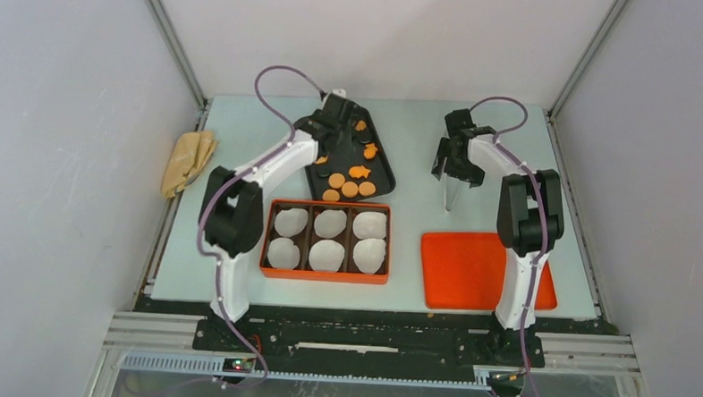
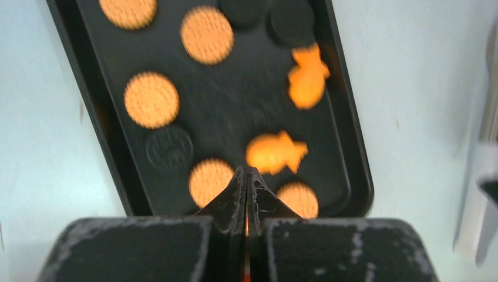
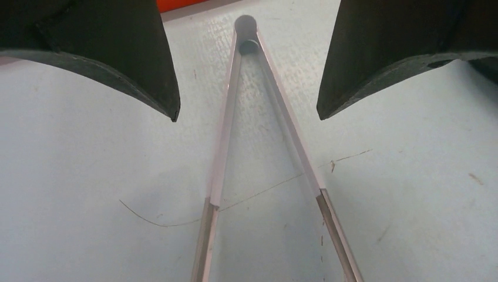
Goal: Pack the cookies
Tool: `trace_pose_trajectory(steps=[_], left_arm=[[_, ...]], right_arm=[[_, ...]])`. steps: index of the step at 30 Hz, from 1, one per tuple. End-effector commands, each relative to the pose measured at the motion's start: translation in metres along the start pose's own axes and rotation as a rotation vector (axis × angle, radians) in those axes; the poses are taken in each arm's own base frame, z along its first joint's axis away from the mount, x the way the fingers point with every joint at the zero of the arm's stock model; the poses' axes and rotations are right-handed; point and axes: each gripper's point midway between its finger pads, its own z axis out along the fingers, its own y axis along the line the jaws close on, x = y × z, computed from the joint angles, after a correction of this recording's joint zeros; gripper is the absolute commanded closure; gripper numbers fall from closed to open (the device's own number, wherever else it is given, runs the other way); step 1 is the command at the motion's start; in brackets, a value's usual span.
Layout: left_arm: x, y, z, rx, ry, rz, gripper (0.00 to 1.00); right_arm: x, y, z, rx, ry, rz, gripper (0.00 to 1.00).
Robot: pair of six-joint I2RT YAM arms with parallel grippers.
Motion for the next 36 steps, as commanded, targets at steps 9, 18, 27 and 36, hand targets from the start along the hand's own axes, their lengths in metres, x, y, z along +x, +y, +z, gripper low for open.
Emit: trace_pose_trajectory(steps=[9,18,27,36], left_arm=[[-0.028,0.009,0.095,-0.051,0.093,-0.096,1.00],[0.040,-0.069,0.097,0.166,0.233,0.013,1.00],[0.103,-0.137,0.086,0.382,0.394,0.041,1.00],[0.129,-0.172,0.072,0.547,0.522,0.003,1.00]], right_arm=[[-0.021,0.039,-0.078,-0.141,-0.167,-0.059,0.27],[-0.003,0.038,-0.092,-0.191,-0.153,-0.057,0.26],[0.009,0.035,-0.102,-0.214,-0.140,-0.054,0.26],[0.000,0.026,-0.133,-0.259,-0.190,-0.028,0.26]])
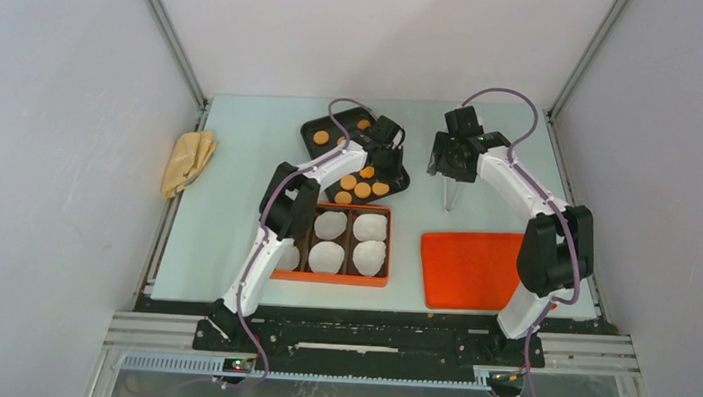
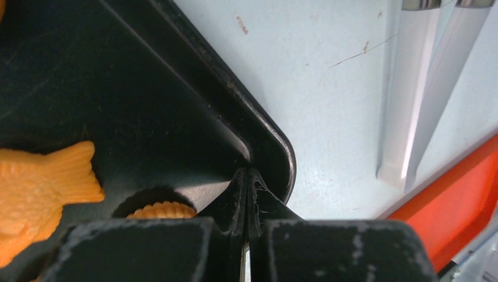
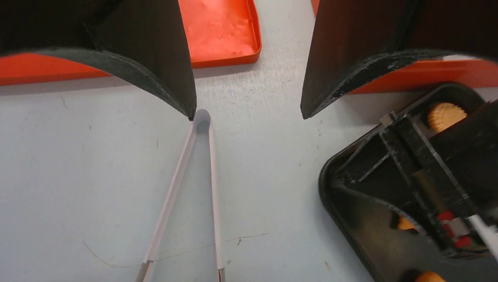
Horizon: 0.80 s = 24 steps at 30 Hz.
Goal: Pack the cookies
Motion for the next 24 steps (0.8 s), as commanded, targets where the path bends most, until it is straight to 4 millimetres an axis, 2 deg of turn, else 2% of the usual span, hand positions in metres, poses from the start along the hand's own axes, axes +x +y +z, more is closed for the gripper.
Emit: trace_pose_trajectory(steps=[1,3,7,10,13,15,17,20,22,24], left_arm=[[0.023,-0.041,0.011,0.183,0.110,-0.005,1.00],[0.022,-0.068,0.010,0.287,0.115,0.016,0.99],[0.006,-0.124,0.001,0.534,0.106,0.012,0.93],[0.001,-0.151,-0.004,0.673,0.108,0.001,0.92],[0.002,-0.155,-0.009,0.688,0.101,0.019,0.93],[-0.002,-0.153,-0.019,0.663,0.061,0.058,0.96],[-0.012,-0.149,-0.038,0.624,-0.006,0.091,0.97],[-0.032,-0.142,-0.084,0.577,-0.115,0.125,0.94],[-0.048,-0.128,-0.120,0.522,-0.201,0.120,0.89],[-0.056,-0.103,-0.152,0.435,-0.270,0.086,0.87]], right_arm=[[-0.017,-0.002,-0.028,-0.038,-0.067,0.029,0.26],[-0.017,-0.005,-0.028,-0.034,-0.068,0.034,0.25],[-0.014,-0.009,-0.027,-0.033,-0.056,0.044,0.25],[-0.012,-0.013,-0.027,-0.031,-0.050,0.054,0.25],[-0.010,-0.019,-0.026,-0.013,-0.053,0.063,0.24],[-0.008,-0.024,-0.024,0.004,-0.049,0.072,0.23],[-0.006,-0.029,-0.019,0.029,-0.039,0.084,0.22],[0.001,-0.034,-0.006,0.053,-0.001,0.098,0.21],[0.006,-0.040,0.003,0.081,0.029,0.097,0.20],[0.010,-0.045,0.009,0.104,0.052,0.091,0.20]])
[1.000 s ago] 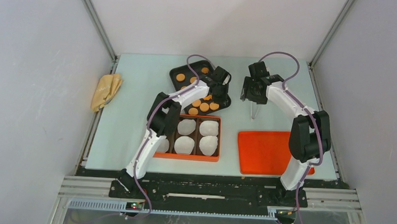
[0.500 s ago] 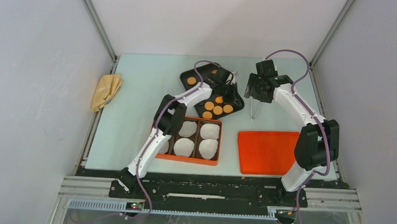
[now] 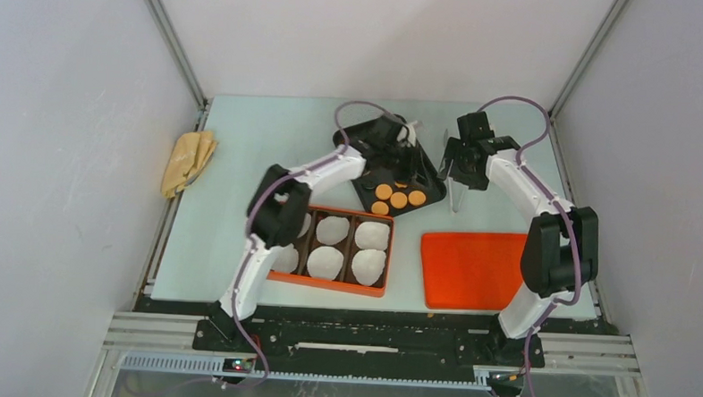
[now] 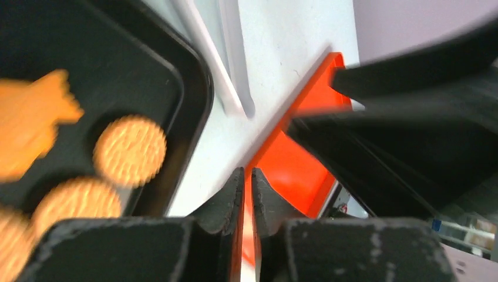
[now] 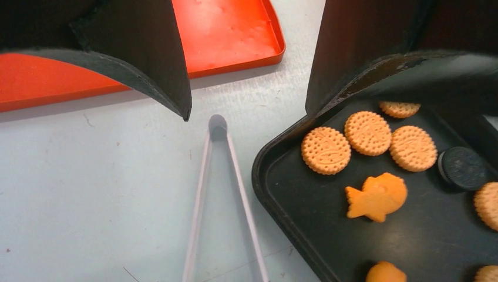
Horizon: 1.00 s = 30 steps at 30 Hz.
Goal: Pack the cookies
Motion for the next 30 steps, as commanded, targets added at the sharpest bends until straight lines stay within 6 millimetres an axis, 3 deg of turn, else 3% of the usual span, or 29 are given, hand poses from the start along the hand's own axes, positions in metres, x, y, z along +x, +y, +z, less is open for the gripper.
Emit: trace_pose_trajectory(steps=[1,3,6,10,13,23,30], left_arm=[[-0.067,-0.043,-0.133,-0.090,-0.324,0.125,0.87],[-0.045,-0.029,-0.164,-0.192,-0.336,0.109,0.90],[0.004,-0.009,-0.176,-0.307,-0.277,0.107,0.95],[0.073,0.015,-0.159,-0.402,-0.149,0.083,0.99],[0.100,0.029,-0.142,-0.421,-0.086,0.040,1.00],[0.123,0.081,-0.131,-0.586,-0.035,-0.035,1.00],[0.081,0.100,-0.122,-0.647,-0.099,-0.027,1.00]], right_arm=[[0.006,-0.013,0.012,0.062,0.042,0.014,0.20],[0.011,-0.014,0.012,0.065,0.055,0.003,0.20],[0.020,-0.009,0.009,0.057,0.062,-0.023,0.21],[0.031,-0.003,0.008,0.055,0.073,-0.041,0.21],[0.035,-0.003,0.010,0.061,0.083,-0.040,0.21],[0.037,-0.010,0.005,0.064,0.086,-0.036,0.20],[0.036,-0.015,0.010,0.061,0.098,-0.017,0.20]])
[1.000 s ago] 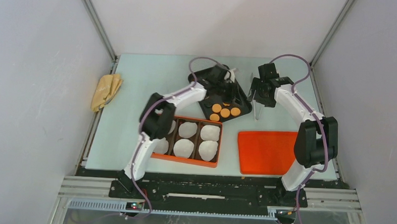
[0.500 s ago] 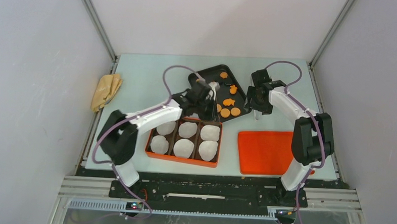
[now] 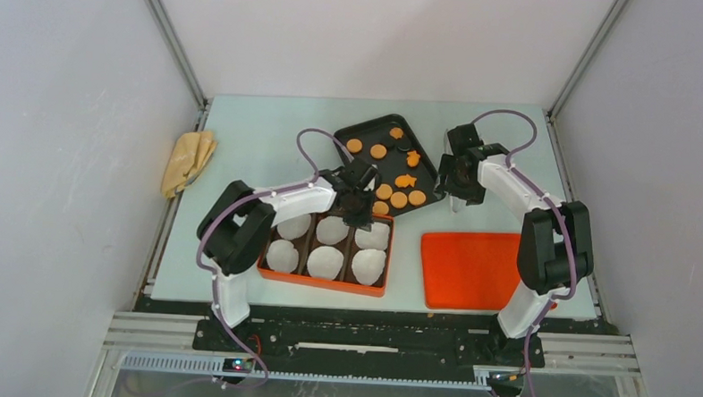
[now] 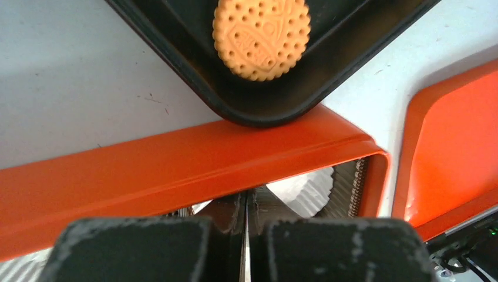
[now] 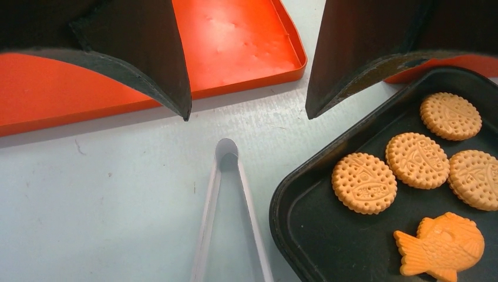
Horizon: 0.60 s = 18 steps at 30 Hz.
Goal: Pack the cookies
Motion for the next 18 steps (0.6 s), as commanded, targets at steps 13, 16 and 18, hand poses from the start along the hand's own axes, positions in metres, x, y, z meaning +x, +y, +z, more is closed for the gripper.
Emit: trace_pose_trajectory(steps=[13,16,18], left_arm=[[-0.049,-0.014,-0.001,0.105,-0.053,-0.024,1.00],[-0.037,-0.024,-0.011,0.130,-0.045,0.002,1.00],[-0.028,-0.028,-0.019,0.139,-0.043,0.015,1.00]], right_arm=[[-0.016,-0.018,0.027,0.052,0.042,0.068,0.18],[-0.019,-0.013,0.044,0.066,0.076,0.061,0.18],[-0.020,-0.011,0.055,0.080,0.104,0.058,0.18]])
